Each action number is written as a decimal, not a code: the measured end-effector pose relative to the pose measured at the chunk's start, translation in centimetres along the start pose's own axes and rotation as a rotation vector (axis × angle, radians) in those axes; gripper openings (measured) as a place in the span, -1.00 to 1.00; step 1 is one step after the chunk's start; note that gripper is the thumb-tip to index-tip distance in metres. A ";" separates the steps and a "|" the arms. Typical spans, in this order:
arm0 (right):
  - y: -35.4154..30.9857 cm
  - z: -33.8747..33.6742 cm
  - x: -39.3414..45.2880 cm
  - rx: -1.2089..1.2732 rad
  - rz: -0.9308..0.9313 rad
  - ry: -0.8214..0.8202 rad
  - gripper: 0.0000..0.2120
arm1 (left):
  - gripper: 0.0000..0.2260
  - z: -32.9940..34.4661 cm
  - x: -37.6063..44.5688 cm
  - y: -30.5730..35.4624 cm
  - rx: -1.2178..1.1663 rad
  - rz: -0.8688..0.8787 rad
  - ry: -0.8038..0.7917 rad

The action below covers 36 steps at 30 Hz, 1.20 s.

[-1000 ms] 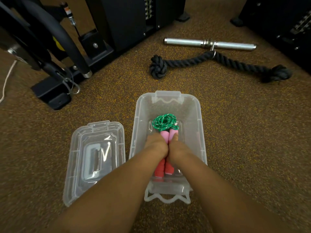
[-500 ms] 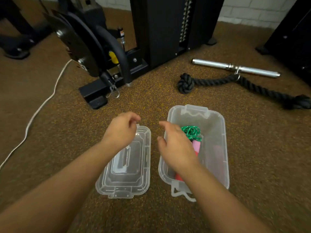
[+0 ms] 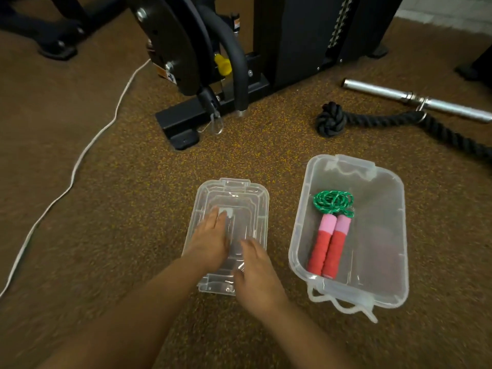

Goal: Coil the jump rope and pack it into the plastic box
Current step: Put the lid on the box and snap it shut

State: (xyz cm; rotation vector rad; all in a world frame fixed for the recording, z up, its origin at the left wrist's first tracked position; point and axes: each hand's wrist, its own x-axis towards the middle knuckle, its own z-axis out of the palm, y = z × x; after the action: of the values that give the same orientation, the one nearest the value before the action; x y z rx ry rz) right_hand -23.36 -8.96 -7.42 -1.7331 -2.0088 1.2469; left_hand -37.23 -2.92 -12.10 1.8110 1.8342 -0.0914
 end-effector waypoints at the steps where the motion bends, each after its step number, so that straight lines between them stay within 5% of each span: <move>1: 1.0 0.4 -0.1 0.005 0.045 -0.006 -0.42 | -0.41 0.4 0.0 0.0 0.028 0.013 -0.045; 6: 4.0 1.9 -0.6 0.046 0.231 -0.032 -0.47 | -0.40 1.7 -0.5 -0.1 0.091 0.012 -0.244; 10: 5.5 3.7 0.6 0.367 0.427 0.031 -0.64 | -0.37 1.9 -0.5 0.3 0.032 -0.028 -0.265; 15: 1.9 1.4 1.2 0.808 0.733 -0.038 -0.22 | -0.29 0.8 0.1 2.6 -0.233 -0.194 -0.289; 17: 1.4 1.1 1.2 0.852 0.777 -0.041 -0.23 | -0.14 -0.2 0.2 3.6 -0.321 -0.284 -0.288; 22: -1.6 0.7 1.8 0.941 0.613 0.057 -0.69 | 0.11 -3.6 0.9 4.4 -0.613 -0.383 -0.277; 29: -6.1 -2.3 0.9 0.861 0.319 -0.009 -0.80 | -0.58 -8.2 0.1 3.9 -0.596 -0.374 -0.007; 33: -5.6 -5.6 -0.8 0.759 0.229 0.054 -0.64 | -0.75 -11.6 -1.6 3.9 -0.815 -0.379 0.105; 36: -4.9 -8.5 -2.0 0.686 0.162 0.181 -0.62 | -0.68 -13.7 -2.5 4.3 -1.090 -0.384 0.087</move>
State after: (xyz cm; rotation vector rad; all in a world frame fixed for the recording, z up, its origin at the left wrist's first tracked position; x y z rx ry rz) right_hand -20.85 -6.67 1.94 -1.5905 -1.1522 1.5233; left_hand -37.94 0.91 1.92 0.7091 1.7143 0.7132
